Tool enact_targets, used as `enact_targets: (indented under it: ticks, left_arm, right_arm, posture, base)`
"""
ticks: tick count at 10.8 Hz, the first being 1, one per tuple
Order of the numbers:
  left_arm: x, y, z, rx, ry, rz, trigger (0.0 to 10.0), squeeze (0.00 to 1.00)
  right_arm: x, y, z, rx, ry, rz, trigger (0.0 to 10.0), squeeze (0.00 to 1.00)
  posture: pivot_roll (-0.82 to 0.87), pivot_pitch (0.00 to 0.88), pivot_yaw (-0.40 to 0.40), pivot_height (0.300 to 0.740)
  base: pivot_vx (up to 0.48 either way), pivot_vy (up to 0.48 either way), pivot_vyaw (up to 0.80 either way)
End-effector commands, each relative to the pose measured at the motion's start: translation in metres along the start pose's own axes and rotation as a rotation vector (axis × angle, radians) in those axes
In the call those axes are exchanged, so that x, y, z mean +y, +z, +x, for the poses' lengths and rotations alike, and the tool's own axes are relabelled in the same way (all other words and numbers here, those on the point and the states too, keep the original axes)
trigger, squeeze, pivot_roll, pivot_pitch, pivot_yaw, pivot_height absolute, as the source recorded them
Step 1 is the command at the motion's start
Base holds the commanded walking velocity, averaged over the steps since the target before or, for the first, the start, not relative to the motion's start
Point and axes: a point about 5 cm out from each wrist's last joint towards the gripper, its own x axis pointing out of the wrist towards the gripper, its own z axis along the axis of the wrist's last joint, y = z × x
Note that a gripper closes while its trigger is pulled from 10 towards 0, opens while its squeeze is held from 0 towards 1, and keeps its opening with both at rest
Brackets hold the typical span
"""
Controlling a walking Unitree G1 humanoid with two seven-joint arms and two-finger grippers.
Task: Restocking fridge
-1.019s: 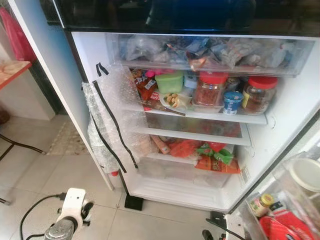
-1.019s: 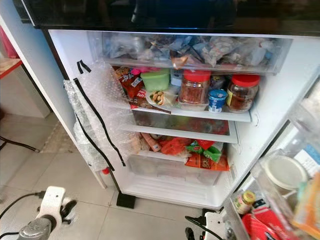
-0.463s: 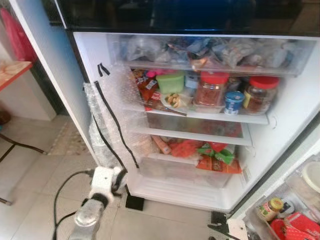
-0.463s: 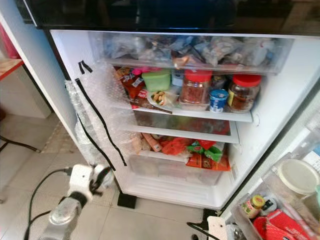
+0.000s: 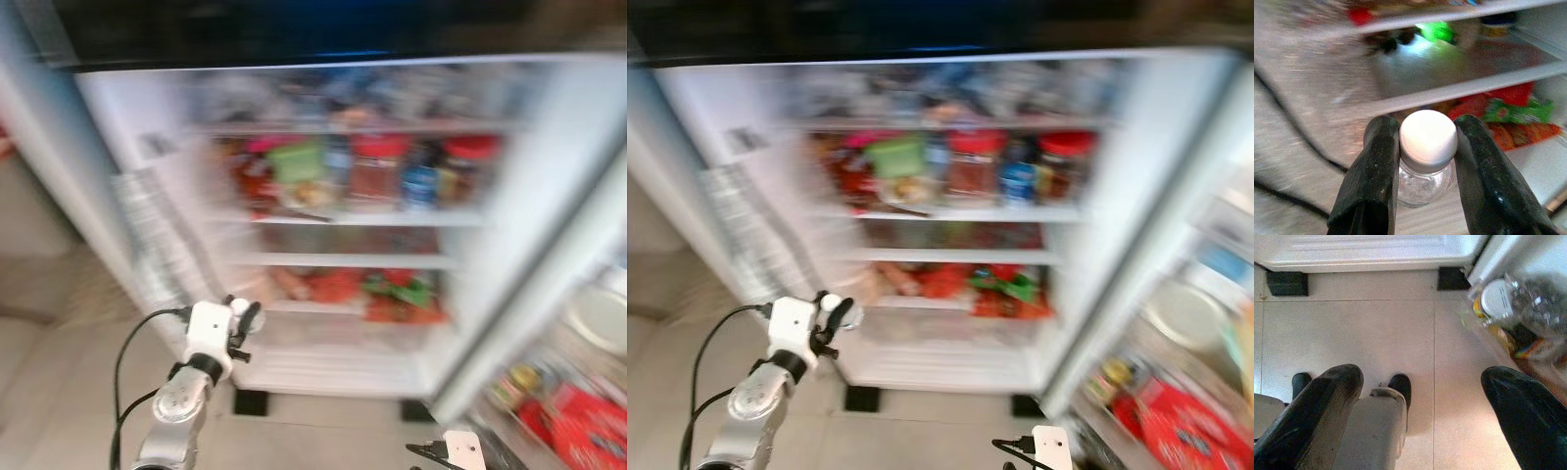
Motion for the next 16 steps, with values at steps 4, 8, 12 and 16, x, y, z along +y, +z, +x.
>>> enact_targets:
  ticks: [4, 8, 12, 16]
  left_arm:
    - [-0.001, 0.0019, -0.0046, 0.017, 0.021, -0.031, 10.0, 0.0]
    - [-0.0078, -0.0011, -0.0056, 0.043, 0.002, -0.041, 10.0, 0.0]
    - [-0.0069, -0.0005, -0.0051, 0.051, -0.007, -0.03, 10.0, 0.0]
    - [-0.0061, 0.0019, -0.002, 0.05, -0.01, -0.031, 10.0, 0.0]
  right_arm:
    - [0.0018, -0.01, -0.0015, 0.018, -0.004, 0.034, 10.0, 0.0]
    - [-0.0003, -0.0124, -0.0021, 0.032, -0.02, -0.004, 10.0, 0.0]
    - [0.0022, -0.0102, -0.0015, 0.031, 0.008, -0.032, 10.0, 0.0]
    - [0.0025, -0.0083, -0.0009, 0.032, 0.002, -0.048, 10.0, 0.0]
  posture:
    - [-0.03, 0.046, 0.06, 0.74]
    - [-0.04, 0.028, 0.063, 0.74]
    - [-0.03, 0.012, 0.063, 0.74]
    - [-0.03, 0.024, 0.065, 0.74]
  base:
    - [0.0, 0.0, 0.0]
    - [0.0, 0.0, 0.0]
    - [0.0, 0.0, -0.32]
    - [0.063, 0.0, 0.0]
